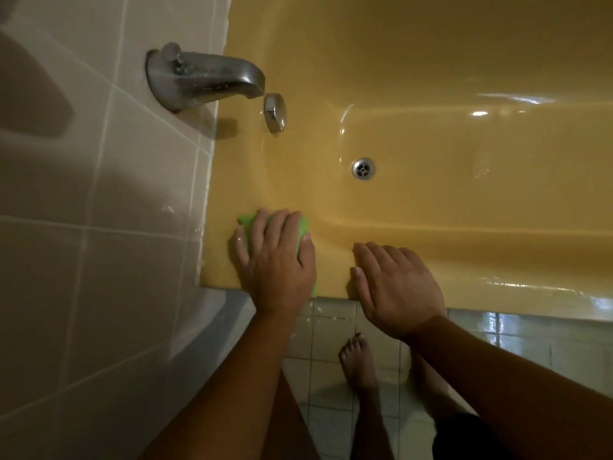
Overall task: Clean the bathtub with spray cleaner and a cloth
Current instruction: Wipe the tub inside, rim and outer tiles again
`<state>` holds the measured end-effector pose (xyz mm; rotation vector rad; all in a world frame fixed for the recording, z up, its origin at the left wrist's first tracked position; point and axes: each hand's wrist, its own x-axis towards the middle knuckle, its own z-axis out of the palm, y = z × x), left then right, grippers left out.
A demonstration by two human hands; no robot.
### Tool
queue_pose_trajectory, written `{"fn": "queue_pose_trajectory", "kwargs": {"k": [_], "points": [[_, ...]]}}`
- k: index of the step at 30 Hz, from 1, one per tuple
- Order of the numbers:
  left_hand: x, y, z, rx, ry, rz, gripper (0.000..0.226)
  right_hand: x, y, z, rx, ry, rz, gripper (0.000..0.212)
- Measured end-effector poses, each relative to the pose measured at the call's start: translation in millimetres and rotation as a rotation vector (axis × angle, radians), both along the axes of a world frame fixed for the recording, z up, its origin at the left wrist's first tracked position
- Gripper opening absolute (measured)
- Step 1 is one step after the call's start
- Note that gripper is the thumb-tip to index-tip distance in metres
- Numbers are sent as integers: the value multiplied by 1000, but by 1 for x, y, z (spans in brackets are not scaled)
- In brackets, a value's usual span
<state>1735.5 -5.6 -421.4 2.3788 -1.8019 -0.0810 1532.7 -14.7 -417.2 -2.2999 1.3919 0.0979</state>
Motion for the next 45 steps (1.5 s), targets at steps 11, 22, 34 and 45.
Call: {"fn": "queue_pose_trajectory", "kwargs": {"k": [11, 22, 34, 45], "points": [[26, 16, 8, 82, 10, -455, 39, -12, 0, 2, -15, 37, 7, 58], [-14, 18, 13, 165, -27, -532, 46, -35, 4, 0, -99, -13, -48, 50], [-117, 8, 9, 110, 34, -552, 43, -100, 21, -19, -293, -8, -192, 53], [-116, 20, 6, 96, -60, -466, 47, -150, 23, -29, -418, -4, -172, 49]]}}
